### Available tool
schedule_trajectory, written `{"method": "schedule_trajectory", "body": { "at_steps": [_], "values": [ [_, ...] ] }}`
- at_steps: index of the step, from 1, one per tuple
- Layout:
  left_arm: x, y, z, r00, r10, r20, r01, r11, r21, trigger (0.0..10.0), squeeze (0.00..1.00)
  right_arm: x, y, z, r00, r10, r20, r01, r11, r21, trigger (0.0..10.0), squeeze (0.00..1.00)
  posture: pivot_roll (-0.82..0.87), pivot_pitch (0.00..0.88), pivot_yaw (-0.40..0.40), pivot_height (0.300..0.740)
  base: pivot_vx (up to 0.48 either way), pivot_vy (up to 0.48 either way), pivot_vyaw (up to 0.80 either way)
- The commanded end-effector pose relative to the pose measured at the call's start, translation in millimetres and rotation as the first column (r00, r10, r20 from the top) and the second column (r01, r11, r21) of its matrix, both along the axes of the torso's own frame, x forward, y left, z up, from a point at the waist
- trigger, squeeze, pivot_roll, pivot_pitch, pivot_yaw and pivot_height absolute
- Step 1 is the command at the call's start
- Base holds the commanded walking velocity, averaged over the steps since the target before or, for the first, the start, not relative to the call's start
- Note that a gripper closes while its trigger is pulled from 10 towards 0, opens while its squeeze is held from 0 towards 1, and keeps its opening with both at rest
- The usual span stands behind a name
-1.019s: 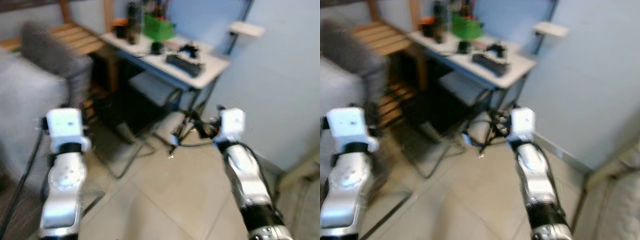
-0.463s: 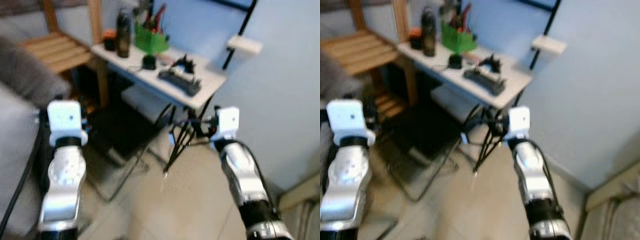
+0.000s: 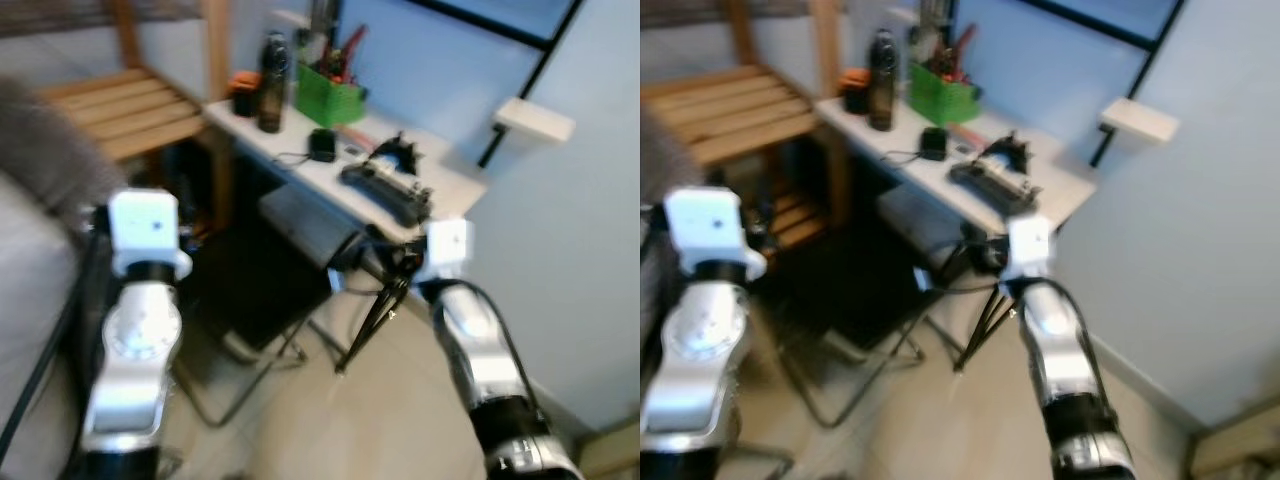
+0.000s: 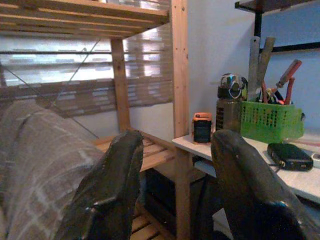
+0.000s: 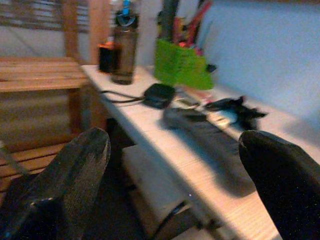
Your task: Clean up the room
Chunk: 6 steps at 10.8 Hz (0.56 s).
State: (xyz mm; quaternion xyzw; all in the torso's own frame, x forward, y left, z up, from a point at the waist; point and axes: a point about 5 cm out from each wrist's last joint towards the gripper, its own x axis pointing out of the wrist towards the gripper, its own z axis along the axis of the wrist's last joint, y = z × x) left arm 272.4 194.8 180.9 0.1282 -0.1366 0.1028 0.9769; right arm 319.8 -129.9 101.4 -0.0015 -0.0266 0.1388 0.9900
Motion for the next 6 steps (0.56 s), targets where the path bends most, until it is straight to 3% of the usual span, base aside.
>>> {"method": "schedule_trajectory", "body": {
  "at_steps": [1,2,3,4,5,6],
  "values": [
    [1.9,6.1,-2,0.999,0.037,-0.023,-0.038,0.999,-0.018,10.0,0.00,1.3,-17.8,-2,0.998,-0.054,-0.010,0.054,0.998,-0.013,10.0,0.04,0.23,0.000,-0.113,0.740,0.480,0.000,0.00],
    [2.0,4.3,-5,0.999,0.031,-0.034,-0.031,0.999,-0.019,10.0,0.00,3.5,-19.1,-2,0.998,-0.068,-0.012,0.068,0.998,-0.011,10.0,0.04,0.24,0.000,-0.115,0.740,0.480,0.000,0.00],
    [3.1,2.3,-7,0.999,0.017,-0.042,-0.017,1.000,-0.004,10.0,0.00,4.0,-22.4,-3,0.997,-0.082,-0.016,0.082,0.997,-0.011,10.0,0.04,0.24,0.000,-0.110,0.740,0.000,0.000,0.00],
    [3.3,-4.1,-4,0.999,-0.026,-0.034,0.029,0.997,0.072,10.0,0.00,2.9,-23.9,-5,0.996,-0.087,-0.020,0.087,0.996,-0.013,10.0,0.04,0.24,0.000,-0.107,0.740,0.000,0.000,0.00],
    [4.8,-17.3,-1,0.995,-0.099,-0.034,0.104,0.961,0.257,10.0,0.00,2.0,-23.6,-7,0.996,-0.088,-0.022,0.087,0.996,-0.014,10.0,0.04,0.23,0.000,-0.104,0.740,0.000,0.000,0.00],
    [5.7,-31.2,2,0.984,-0.173,-0.033,0.172,0.900,0.401,10.0,0.00,1.1,-22.8,-8,0.996,-0.088,-0.025,0.087,0.996,-0.015,10.0,0.04,0.23,0.000,-0.103,0.740,0.000,0.000,0.00]
  ]
}}
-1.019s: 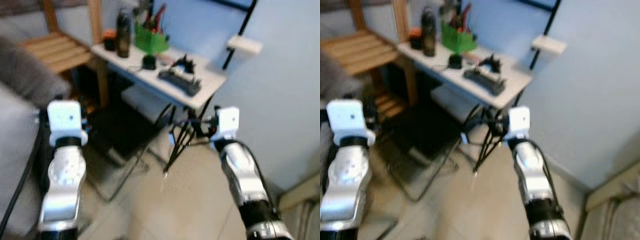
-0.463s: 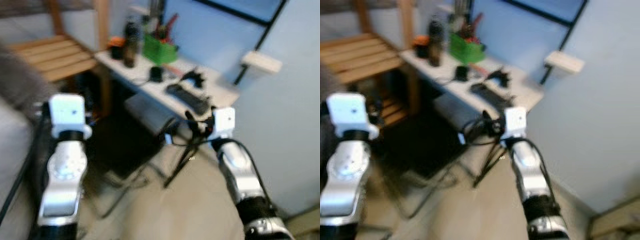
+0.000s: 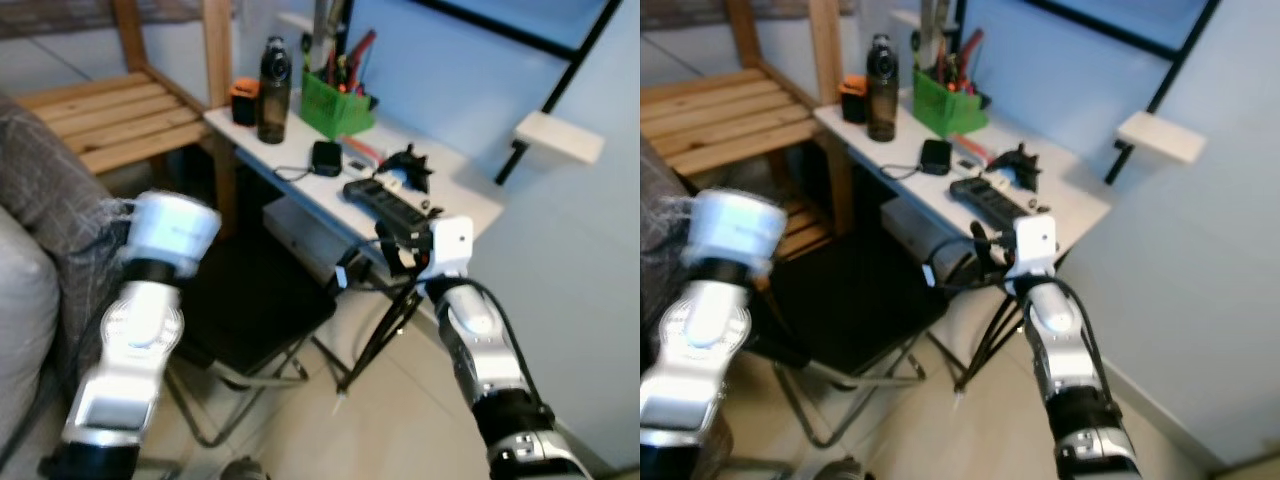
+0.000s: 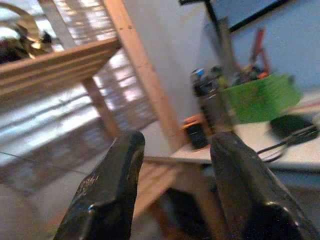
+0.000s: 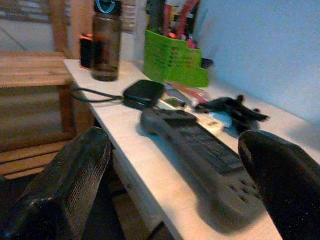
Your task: Clean up the room
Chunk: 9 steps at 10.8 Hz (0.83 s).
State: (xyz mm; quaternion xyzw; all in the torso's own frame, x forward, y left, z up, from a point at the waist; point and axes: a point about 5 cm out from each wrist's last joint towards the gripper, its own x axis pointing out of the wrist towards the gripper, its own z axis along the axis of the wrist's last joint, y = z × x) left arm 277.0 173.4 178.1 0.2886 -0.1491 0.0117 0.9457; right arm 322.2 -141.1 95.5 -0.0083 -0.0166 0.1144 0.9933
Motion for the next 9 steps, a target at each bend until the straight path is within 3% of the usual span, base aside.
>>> {"method": "schedule_trajectory", "body": {
  "at_steps": [1,2,4,5,6,7,8,9],
  "values": [
    [2.7,-5.8,5,1.000,-0.024,0.007,0.024,0.998,-0.056,10.0,0.00,-2.0,-10.5,-3,0.999,-0.035,-0.006,0.035,0.999,0.000,10.0,0.04,0.23,0.000,-0.099,0.740,0.000,0.000,0.00],
    [2.3,0.7,2,1.000,0.004,-0.001,-0.004,0.995,-0.095,10.0,0.00,-2.2,-11.3,-4,0.999,-0.040,-0.007,0.040,0.999,0.000,10.0,0.04,0.23,0.000,-0.096,0.740,0.000,0.000,0.00],
    [1.0,-0.1,4,1.000,-0.004,0.026,0.005,0.999,-0.047,10.0,0.00,-2.1,-12.5,-6,0.999,-0.052,-0.010,0.052,0.999,-0.001,10.0,0.04,0.23,0.000,-0.094,0.740,0.000,0.000,0.00],
    [-0.4,0.7,7,0.998,0.003,0.070,0.002,0.998,-0.067,10.0,0.00,-2.5,-11.4,-6,0.998,-0.055,-0.007,0.055,0.999,0.000,10.0,0.04,0.23,0.000,-0.093,0.740,0.000,0.000,0.00],
    [1.6,2.3,7,0.996,0.008,0.091,0.011,0.978,-0.206,10.0,0.00,-2.0,-11.5,-6,0.998,-0.060,-0.009,0.059,0.998,-0.002,10.0,0.04,0.22,0.000,-0.092,0.740,0.000,0.000,0.00],
    [6.2,0.7,1,0.997,0.004,0.079,0.018,0.962,-0.274,10.0,0.00,-1.9,-11.7,-7,0.998,-0.064,-0.013,0.064,0.998,-0.002,10.0,0.04,0.23,0.000,-0.096,0.740,0.000,0.000,0.00],
    [21.8,-12.5,-16,0.997,-0.071,0.035,0.079,0.922,-0.378,10.0,0.00,-1.9,-10.6,-14,0.997,-0.072,-0.034,0.072,0.997,-0.015,10.0,0.04,0.23,0.000,-0.107,0.740,0.000,0.000,0.00],
    [31.9,-20.3,-27,0.993,-0.114,-0.001,0.105,0.916,-0.387,10.0,0.00,-2.0,-11.5,-21,0.994,-0.088,-0.060,0.087,0.996,-0.030,10.0,0.04,0.22,0.000,-0.108,0.740,0.000,0.000,0.00]
  ]
}}
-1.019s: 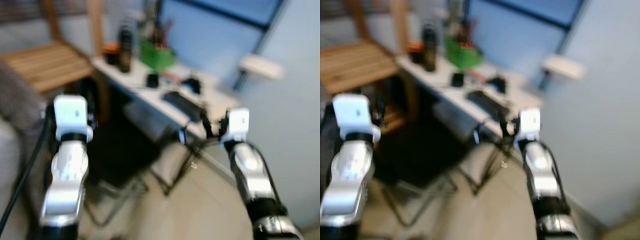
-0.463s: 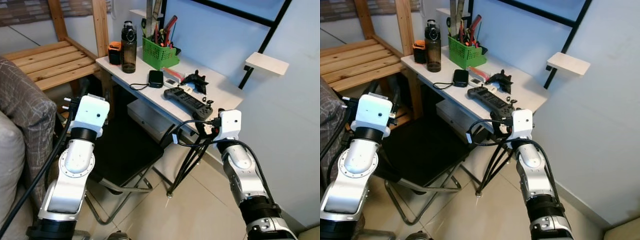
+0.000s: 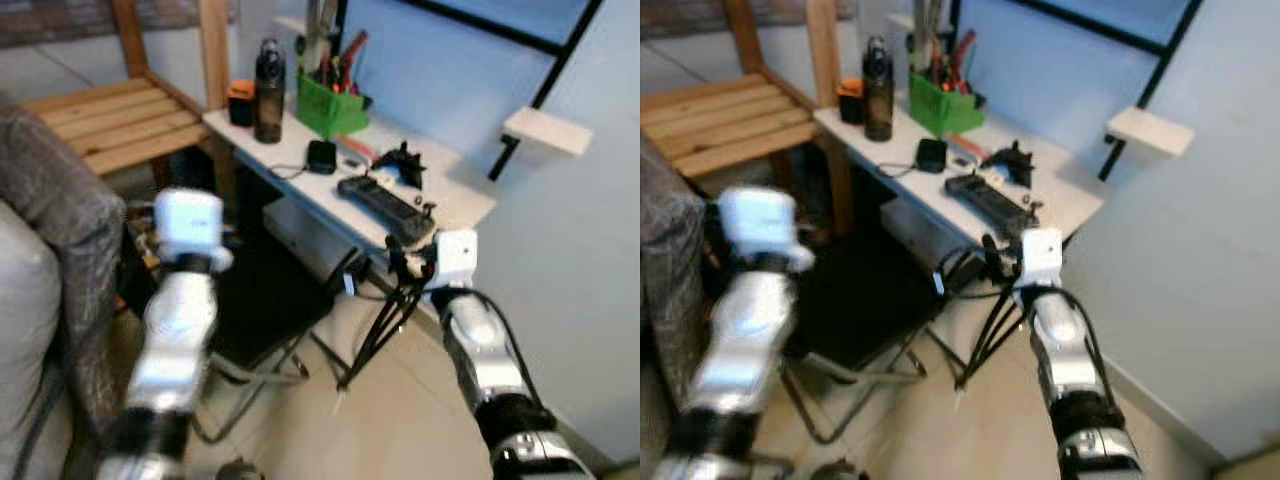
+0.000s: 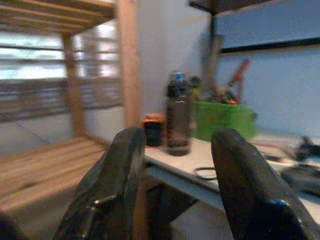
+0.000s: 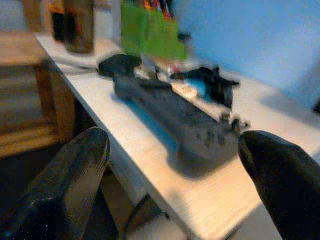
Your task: Clean up the room
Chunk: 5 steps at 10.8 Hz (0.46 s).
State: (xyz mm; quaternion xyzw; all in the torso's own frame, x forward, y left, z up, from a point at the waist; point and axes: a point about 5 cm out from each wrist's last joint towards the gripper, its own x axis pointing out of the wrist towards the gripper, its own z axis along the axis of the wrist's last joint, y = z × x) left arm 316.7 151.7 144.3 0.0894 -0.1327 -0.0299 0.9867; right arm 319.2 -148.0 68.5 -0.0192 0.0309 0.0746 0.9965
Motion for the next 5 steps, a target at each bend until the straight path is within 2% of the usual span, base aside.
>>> {"method": "schedule_trajectory", "body": {
  "at_steps": [1,2,3,4,5],
  "values": [
    [7.8,-13.7,-1,0.994,-0.106,-0.003,0.106,0.994,0.015,10.0,0.00,3.9,-2.8,1,0.999,-0.035,0.005,0.035,0.999,-0.007,10.0,0.05,0.22,0.000,-0.107,0.740,0.000,0.000,0.00],
    [13.6,-14.0,-1,0.991,-0.133,-0.017,0.134,0.991,0.009,10.0,0.00,6.1,-0.3,3,0.999,-0.036,0.011,0.036,0.999,-0.006,10.0,0.05,0.22,0.000,-0.104,0.740,0.000,0.000,0.00],
    [21.0,-6.6,-4,0.993,-0.114,-0.042,0.113,0.993,-0.035,10.0,0.00,7.3,2.9,4,0.999,-0.031,0.017,0.032,0.999,-0.012,10.0,0.05,0.21,0.000,-0.099,0.740,0.000,0.000,0.00],
    [25.0,7.0,-17,0.995,-0.037,-0.094,0.026,0.993,-0.114,10.0,0.00,5.9,5.0,-2,1.000,-0.028,-0.001,0.028,0.999,-0.026,10.0,0.04,0.20,0.000,-0.092,0.740,0.000,0.000,0.00],
    [22.0,18.3,-37,0.986,0.036,-0.165,-0.061,0.987,-0.147,10.0,0.00,2.0,4.9,-12,0.999,-0.021,-0.033,0.018,0.998,-0.066,10.0,0.05,0.20,0.000,-0.094,0.740,0.000,0.000,0.00]
  ]
}}
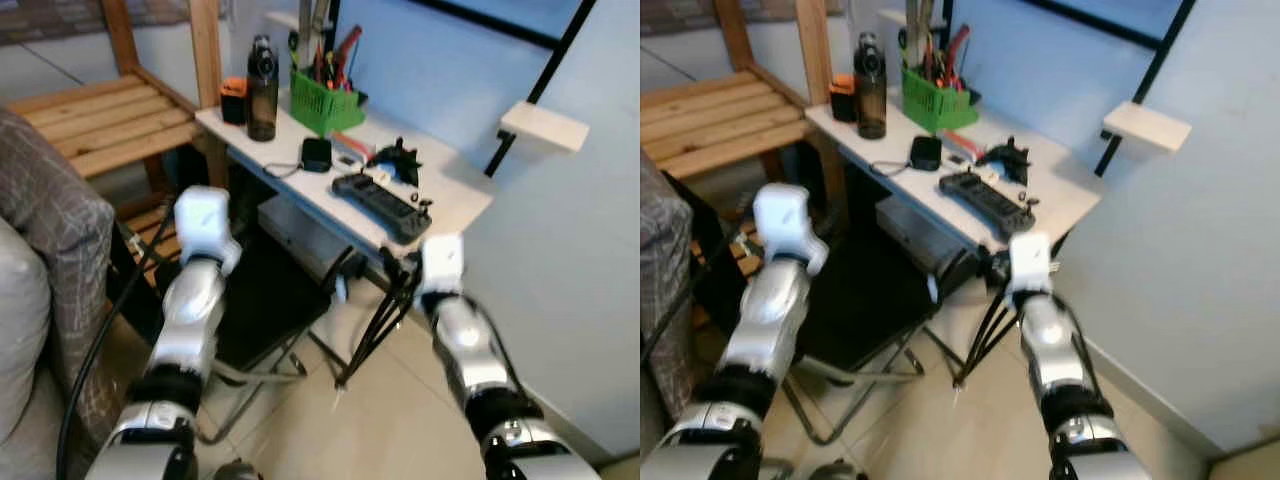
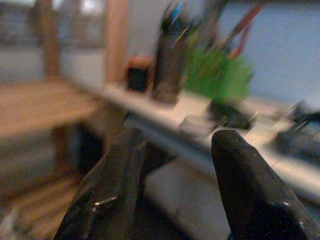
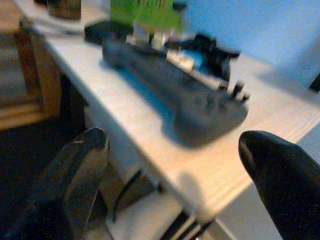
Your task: Clean up the room
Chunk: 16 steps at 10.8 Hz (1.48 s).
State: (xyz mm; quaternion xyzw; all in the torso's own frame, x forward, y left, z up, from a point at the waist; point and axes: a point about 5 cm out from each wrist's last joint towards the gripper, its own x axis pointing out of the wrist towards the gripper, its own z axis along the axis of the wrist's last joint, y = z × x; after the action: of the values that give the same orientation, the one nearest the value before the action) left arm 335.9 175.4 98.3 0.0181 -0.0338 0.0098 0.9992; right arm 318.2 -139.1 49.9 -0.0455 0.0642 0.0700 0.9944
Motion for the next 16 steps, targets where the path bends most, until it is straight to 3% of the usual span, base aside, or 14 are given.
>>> {"method": "schedule_trajectory", "body": {
  "at_steps": [1,4,6,7,8,9,10,11,12,13,15,16],
  "values": [
    [-2.3,3.4,-9,0.999,0.041,-0.017,-0.041,0.999,-0.017,10.0,0.00,-3.2,-8.6,-7,0.999,-0.020,-0.026,0.020,0.999,-0.034,10.0,0.04,0.19,0.000,-0.097,0.740,0.000,0.000,0.00],
    [-2.7,8.6,-10,0.992,0.124,0.016,-0.124,0.992,0.025,10.0,0.00,-3.9,-14.9,-11,0.998,-0.058,-0.039,0.057,0.998,-0.038,10.0,0.04,0.19,0.000,-0.107,0.740,0.000,0.000,0.00],
    [-4.7,-2.0,-20,0.994,0.105,-0.009,-0.104,0.991,0.080,10.0,0.00,-7.3,-20.3,-18,0.994,-0.081,-0.071,0.080,0.997,-0.023,10.0,0.04,0.19,0.000,-0.109,0.740,0.000,0.000,0.00],
    [-8.0,-31.7,-31,0.998,0.009,-0.064,-0.008,1.000,0.015,10.0,0.00,-12.6,-29.1,-22,0.993,-0.092,-0.080,0.089,0.995,-0.038,10.0,0.04,0.19,0.000,-0.107,0.740,0.000,0.000,0.00],
    [-9.3,-45.5,-32,0.996,-0.040,-0.074,0.038,0.999,-0.019,10.0,0.00,-15.6,-34.1,-24,0.992,-0.096,-0.083,0.092,0.995,-0.043,10.0,0.04,0.19,0.000,-0.107,0.740,0.000,0.000,0.00],
    [-14.8,-74.5,-35,0.989,-0.121,-0.082,0.114,0.990,-0.078,10.0,0.00,-28.4,-48.6,-31,0.991,-0.094,-0.095,0.089,0.995,-0.054,10.0,0.04,0.19,0.000,-0.110,0.740,0.000,0.000,0.00],
    [-22.2,-84.6,-34,0.983,-0.173,-0.055,0.167,0.981,-0.101,10.0,0.00,-40.5,-59.3,-36,0.993,-0.075,-0.096,0.070,0.996,-0.061,10.0,0.04,0.19,0.000,-0.112,0.740,0.000,0.000,0.00],
    [-32.4,-82.6,-32,0.978,-0.208,-0.023,0.206,0.977,-0.056,10.0,0.00,-52.1,-72.6,-40,0.991,-0.081,-0.108,0.074,0.995,-0.064,10.0,0.04,0.17,0.000,-0.102,0.740,0.000,0.000,0.00],
    [-39.4,-71.3,-29,0.983,-0.184,0.002,0.184,0.983,-0.020,10.0,0.00,-56.9,-79.4,-39,0.991,-0.091,-0.102,0.084,0.994,-0.073,10.0,0.04,0.16,0.000,-0.092,0.740,0.000,0.000,0.00],
    [-45.3,-52.8,-30,0.993,-0.118,0.002,0.118,0.993,0.003,10.0,0.00,-54.6,-78.6,-36,0.991,-0.106,-0.085,0.100,0.993,-0.066,10.0,0.04,0.16,0.000,-0.078,0.740,0.000,0.000,0.00],
    [-55.8,-37.2,-28,0.998,-0.070,0.004,0.070,0.995,0.068,10.0,0.00,-52.7,-67.3,-30,0.995,-0.084,-0.047,0.082,0.996,-0.035,10.0,0.04,0.15,0.000,-0.075,0.740,0.000,0.000,0.00],
    [-77.9,-31.0,-18,0.994,-0.109,0.014,0.105,0.979,0.177,10.0,0.00,-69.7,-69.2,-26,0.998,-0.050,-0.025,0.049,0.998,-0.035,10.0,0.04,0.15,0.000,-0.075,0.740,0.000,0.000,0.00]
  ]
}}
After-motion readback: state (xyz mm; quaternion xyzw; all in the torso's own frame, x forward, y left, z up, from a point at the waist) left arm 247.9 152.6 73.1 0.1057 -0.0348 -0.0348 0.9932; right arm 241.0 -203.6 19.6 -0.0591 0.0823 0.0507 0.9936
